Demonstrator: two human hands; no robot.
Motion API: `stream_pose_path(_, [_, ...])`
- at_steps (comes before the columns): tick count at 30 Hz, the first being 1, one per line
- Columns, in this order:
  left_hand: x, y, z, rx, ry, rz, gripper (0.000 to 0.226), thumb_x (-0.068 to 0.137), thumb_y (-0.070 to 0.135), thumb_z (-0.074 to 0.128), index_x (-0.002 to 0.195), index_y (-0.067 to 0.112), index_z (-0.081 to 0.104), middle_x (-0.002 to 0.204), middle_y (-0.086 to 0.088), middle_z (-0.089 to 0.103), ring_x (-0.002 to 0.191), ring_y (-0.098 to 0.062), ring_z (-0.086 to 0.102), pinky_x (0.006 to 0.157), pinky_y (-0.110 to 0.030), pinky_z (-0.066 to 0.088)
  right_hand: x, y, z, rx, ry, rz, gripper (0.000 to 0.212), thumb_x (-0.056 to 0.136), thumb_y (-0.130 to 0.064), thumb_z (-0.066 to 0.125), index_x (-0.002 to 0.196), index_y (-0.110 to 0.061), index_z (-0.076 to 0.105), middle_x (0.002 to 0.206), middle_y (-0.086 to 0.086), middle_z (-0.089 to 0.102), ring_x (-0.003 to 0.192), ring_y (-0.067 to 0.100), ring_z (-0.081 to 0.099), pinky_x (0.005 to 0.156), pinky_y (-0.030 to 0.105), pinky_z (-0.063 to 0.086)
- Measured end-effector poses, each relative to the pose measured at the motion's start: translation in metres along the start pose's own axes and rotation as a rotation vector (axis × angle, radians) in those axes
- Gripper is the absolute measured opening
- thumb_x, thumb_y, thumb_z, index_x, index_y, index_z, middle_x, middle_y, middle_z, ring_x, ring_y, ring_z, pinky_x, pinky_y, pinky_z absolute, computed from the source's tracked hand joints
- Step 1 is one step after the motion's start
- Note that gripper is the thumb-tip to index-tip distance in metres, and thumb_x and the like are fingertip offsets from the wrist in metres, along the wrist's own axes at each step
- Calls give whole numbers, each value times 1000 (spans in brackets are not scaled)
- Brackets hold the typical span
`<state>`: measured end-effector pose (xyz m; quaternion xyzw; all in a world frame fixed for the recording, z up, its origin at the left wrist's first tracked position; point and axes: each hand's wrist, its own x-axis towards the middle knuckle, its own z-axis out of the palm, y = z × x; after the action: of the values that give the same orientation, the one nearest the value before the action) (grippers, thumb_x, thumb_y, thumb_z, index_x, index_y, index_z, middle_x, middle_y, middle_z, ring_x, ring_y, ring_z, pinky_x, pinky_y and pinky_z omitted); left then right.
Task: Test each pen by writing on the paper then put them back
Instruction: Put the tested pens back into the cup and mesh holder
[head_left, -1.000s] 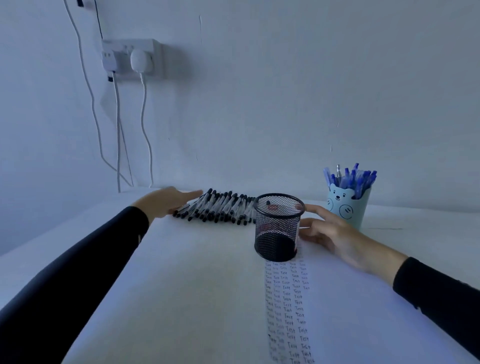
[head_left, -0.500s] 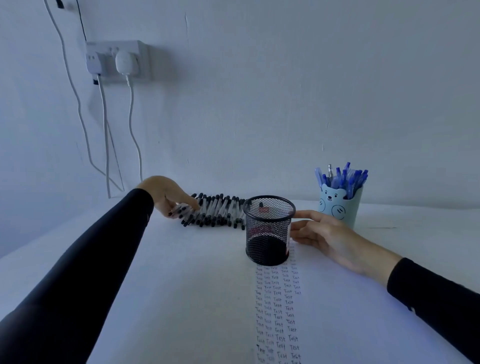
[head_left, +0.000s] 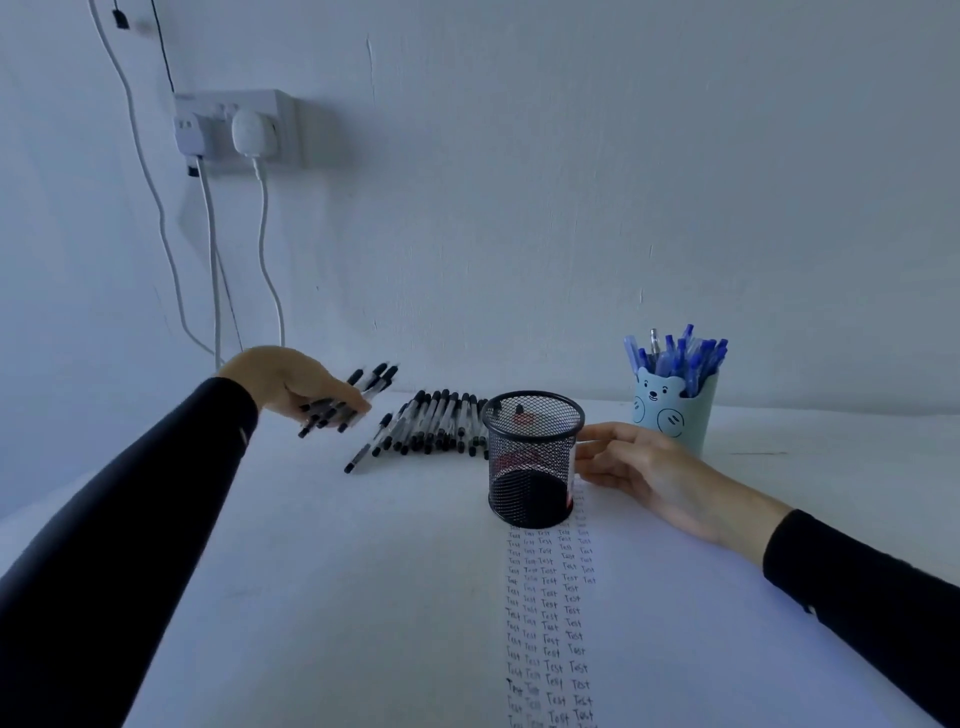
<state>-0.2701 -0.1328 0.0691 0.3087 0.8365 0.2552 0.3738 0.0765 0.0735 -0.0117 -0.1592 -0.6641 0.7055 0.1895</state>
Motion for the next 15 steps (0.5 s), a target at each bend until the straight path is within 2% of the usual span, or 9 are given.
stream_pose_path(3, [-38,16,-4,123,-121,164,24,83,26,74,80,3,68,74,-7,62,65,-18,53,65,-26,45,1,0,0,7,3,2,35,90,15,42,111,-1,64,98,12,74,90,19,70,89,30,52])
stream_pose_path(6, [-77,59,7,315,-207,296,39,84,16,67,111,-10,61,79,-9,63,67,-17,57,66,-25,50,1,-1,2,30,6,5,35,89,16,42,107,-2,65,96,12,75,87,18,71,91,31,51])
stream_pose_path(8, [-96,92,18,404,-316,333,42,83,15,65,119,-5,59,81,-8,65,67,-15,59,67,-23,53,0,-2,3,27,9,8,35,89,16,42,108,-2,65,96,12,75,86,18,71,88,30,52])
stream_pose_path(10, [-108,121,32,492,-420,333,43,82,16,66,120,-1,61,84,-8,65,67,-15,59,67,-22,53,-1,-2,4,14,14,9,34,89,15,42,111,0,64,99,13,74,88,18,71,85,29,52])
stream_pose_path(13, [-112,157,54,731,-424,252,38,83,17,67,111,-8,62,75,-4,65,61,-9,57,65,-15,49,-3,-2,6,7,26,4,34,90,14,41,111,0,64,101,13,74,89,18,71,82,27,52])
stream_pose_path(14, [-113,167,61,813,-424,203,37,85,19,69,106,-10,62,71,-2,63,58,-8,56,69,-15,49,-4,-2,6,-2,29,5,33,91,13,42,111,-1,65,102,13,74,89,18,71,80,25,53])
stream_pose_path(15, [-114,176,69,894,-420,144,35,84,24,71,100,-7,64,68,-2,62,57,-8,58,81,-20,49,-4,-2,6,-12,30,7,33,91,12,42,110,-1,65,102,12,74,90,18,71,78,24,52])
